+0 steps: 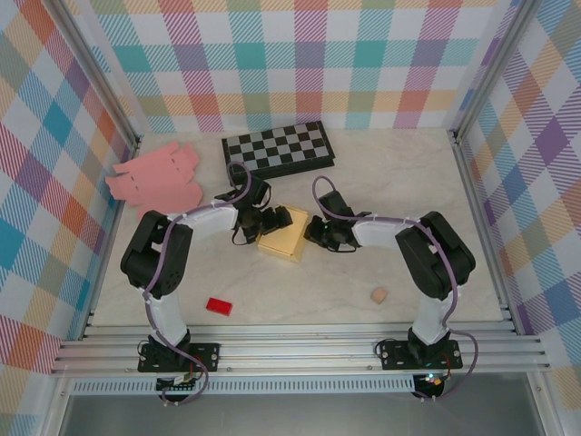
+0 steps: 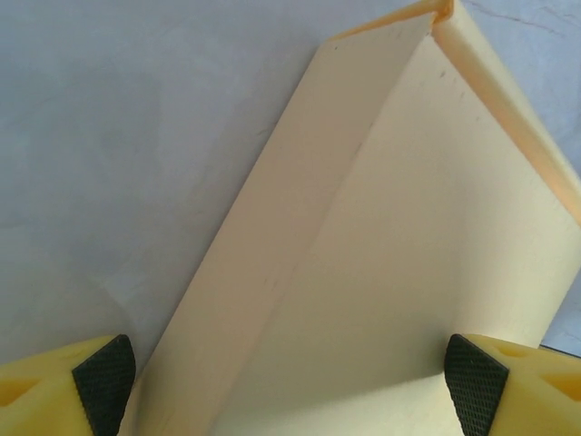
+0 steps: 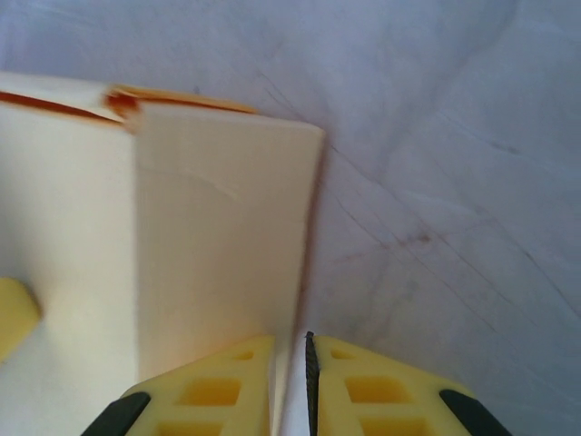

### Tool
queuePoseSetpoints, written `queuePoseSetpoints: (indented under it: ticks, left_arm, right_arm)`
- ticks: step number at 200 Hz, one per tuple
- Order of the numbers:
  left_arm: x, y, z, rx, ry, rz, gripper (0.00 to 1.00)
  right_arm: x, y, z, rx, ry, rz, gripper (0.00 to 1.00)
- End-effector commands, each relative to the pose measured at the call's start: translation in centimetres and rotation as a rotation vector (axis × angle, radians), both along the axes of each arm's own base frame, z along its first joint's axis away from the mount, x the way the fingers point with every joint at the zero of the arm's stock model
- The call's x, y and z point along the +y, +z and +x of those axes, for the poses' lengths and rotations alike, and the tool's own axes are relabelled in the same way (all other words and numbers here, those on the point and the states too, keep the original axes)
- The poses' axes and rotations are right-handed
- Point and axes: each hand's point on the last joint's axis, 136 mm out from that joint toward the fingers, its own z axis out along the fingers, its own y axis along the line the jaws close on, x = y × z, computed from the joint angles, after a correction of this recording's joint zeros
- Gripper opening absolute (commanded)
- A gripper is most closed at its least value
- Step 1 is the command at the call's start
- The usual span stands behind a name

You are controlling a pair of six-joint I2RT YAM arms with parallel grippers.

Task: Fold the paper box

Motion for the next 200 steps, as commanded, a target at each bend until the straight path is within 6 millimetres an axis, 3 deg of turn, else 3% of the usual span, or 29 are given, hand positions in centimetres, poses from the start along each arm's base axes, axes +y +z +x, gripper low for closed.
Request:
queuePoseSetpoints:
  ticks: [1,29,64,80,83,200]
  left_arm:
    - [2.3,0.5,-1.4,0.023,0.077,0.072,0.91]
    - [2.7,0.6,-1.8,0.025,0.109,0.053,0.91]
    - [1.9,0.0,-2.5,0.052,0.127,-0.01,0.91]
    - [1.6,0.0,-2.7,0.055,0.125,-0.02,0.91]
    - [1.6,0.0,-2.7,0.055,0.124,-0.02,0.91]
    - [0.5,0.1,-4.4,0.053,0.136,-0.018,0.91]
  right_arm:
    - [-1.0,1.7,-1.5,0.022,0.032,-0.011,0.19]
    - [-0.6,2.3,-4.0,0.091,0.047,0.08,0.19]
    - [0.3,0.8,-6.8,0.204,0.059,0.164,0.16]
    - [0.8,0.4,-7.1,0.215,0.058,0.203,0.06]
    - [0.9,0.3,-7.1,0.217,0.056,0.21,0.0]
    - [4.8,0.1,-8.2,0.248,0.094,0.269,0.0]
